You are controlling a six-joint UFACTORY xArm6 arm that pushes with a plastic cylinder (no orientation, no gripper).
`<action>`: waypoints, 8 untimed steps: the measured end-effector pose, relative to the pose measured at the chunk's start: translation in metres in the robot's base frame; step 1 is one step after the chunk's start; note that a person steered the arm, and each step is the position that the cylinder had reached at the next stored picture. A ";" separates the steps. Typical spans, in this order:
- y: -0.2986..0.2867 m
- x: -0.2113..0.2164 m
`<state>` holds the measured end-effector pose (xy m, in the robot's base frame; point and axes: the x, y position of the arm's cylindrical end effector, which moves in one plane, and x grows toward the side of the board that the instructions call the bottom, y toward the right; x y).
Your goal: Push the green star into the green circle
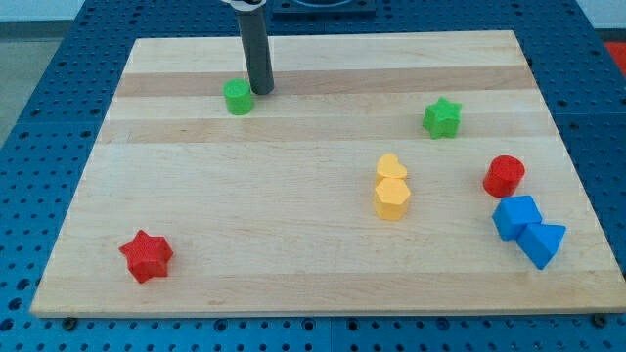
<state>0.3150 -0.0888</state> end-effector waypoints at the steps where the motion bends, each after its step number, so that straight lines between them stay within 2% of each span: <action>1: -0.001 0.031; 3: -0.005 0.044; 5: -0.043 0.041; 8: -0.097 -0.017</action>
